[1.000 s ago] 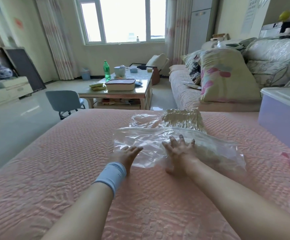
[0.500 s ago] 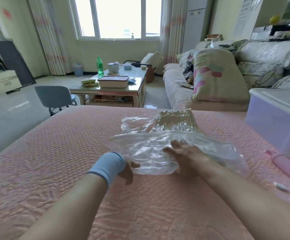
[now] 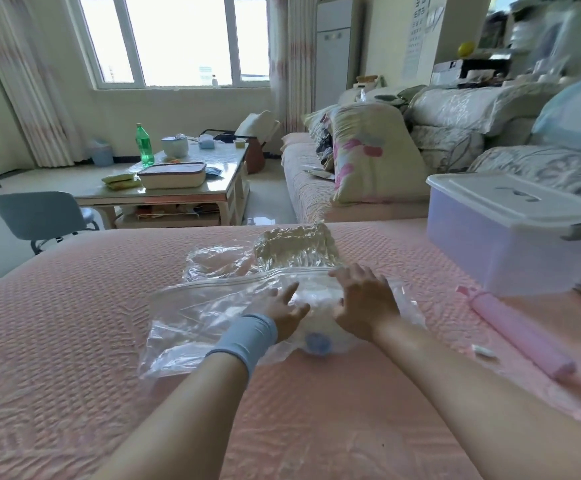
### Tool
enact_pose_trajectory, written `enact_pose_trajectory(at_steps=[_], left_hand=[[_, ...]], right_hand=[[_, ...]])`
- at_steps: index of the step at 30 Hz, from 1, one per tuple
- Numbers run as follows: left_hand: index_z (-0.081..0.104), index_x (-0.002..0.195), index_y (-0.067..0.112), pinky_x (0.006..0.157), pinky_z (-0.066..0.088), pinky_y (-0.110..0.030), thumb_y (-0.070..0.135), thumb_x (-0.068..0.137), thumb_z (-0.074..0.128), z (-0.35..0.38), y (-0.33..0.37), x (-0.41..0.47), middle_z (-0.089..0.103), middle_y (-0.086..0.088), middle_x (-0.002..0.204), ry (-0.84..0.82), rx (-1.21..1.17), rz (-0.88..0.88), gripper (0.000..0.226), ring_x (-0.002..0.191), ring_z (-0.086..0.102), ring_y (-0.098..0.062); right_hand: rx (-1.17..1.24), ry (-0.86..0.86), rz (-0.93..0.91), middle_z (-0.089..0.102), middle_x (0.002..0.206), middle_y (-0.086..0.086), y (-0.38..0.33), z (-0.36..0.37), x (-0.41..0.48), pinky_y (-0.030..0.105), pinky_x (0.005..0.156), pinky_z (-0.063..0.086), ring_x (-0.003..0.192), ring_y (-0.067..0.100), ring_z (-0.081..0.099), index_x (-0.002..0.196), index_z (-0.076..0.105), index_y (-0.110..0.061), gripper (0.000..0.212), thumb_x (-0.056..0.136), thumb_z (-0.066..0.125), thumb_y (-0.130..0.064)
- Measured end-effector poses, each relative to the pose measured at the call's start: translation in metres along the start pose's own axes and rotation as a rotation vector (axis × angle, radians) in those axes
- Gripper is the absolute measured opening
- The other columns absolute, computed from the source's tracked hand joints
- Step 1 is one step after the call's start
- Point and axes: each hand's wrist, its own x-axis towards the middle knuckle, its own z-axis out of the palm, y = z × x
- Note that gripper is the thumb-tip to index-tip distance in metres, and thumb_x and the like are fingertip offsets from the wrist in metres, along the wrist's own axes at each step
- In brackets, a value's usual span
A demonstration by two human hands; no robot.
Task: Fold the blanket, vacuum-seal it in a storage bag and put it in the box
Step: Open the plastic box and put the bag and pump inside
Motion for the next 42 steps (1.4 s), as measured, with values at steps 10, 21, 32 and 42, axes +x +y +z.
enact_pose_trajectory(at_steps=[10, 21, 32, 42], left_hand=[[0.035, 0.143, 0.045, 0.113, 0.029, -0.053, 0.074, 0.081, 0.046, 0.002, 0.008, 0.008, 0.023, -0.006, 0.150, -0.006, 0.043, -0.043, 0.069, 0.138, 0.024, -0.035], [0.032, 0.147, 0.041, 0.112, 0.032, -0.041, 0.070, 0.084, 0.051, 0.003, -0.026, 0.020, 0.029, -0.009, 0.156, -0.015, -0.357, -0.018, 0.072, 0.134, 0.041, -0.031], [0.051, 0.131, 0.031, 0.087, 0.050, -0.033, 0.036, 0.096, 0.055, -0.100, -0.025, -0.046, 0.059, -0.004, 0.129, 0.514, -0.714, 0.180, 0.036, 0.104, 0.061, -0.022], [0.007, 0.150, 0.047, 0.076, 0.056, -0.055, 0.082, 0.062, 0.050, -0.134, -0.068, -0.123, 0.017, -0.001, 0.160, 0.241, -0.931, -0.111, 0.104, 0.124, 0.046, -0.036]], right_hand=[[0.650, -0.442, 0.995, 0.069, 0.078, 0.013, 0.027, 0.003, -0.024, 0.023, 0.059, 0.046, 0.057, 0.023, 0.063, 0.121, 0.064, -0.010, 0.079, 0.089, 0.030, -0.074], [1.290, 0.290, 0.791, 0.045, 0.103, -0.005, -0.035, 0.005, 0.023, 0.036, 0.084, 0.045, 0.087, 0.013, 0.053, 0.116, 0.027, -0.025, 0.068, 0.078, 0.082, -0.034], [0.546, 0.683, 0.320, 0.057, 0.101, -0.006, -0.103, 0.004, 0.024, 0.045, 0.085, 0.045, 0.089, 0.028, 0.066, 0.111, 0.037, -0.023, 0.065, 0.067, 0.084, -0.032], [0.272, 0.511, -0.619, 0.061, 0.116, -0.002, -0.131, 0.036, -0.006, 0.037, 0.080, 0.036, 0.096, 0.024, 0.063, 0.110, 0.042, -0.019, 0.070, 0.052, 0.081, -0.022]])
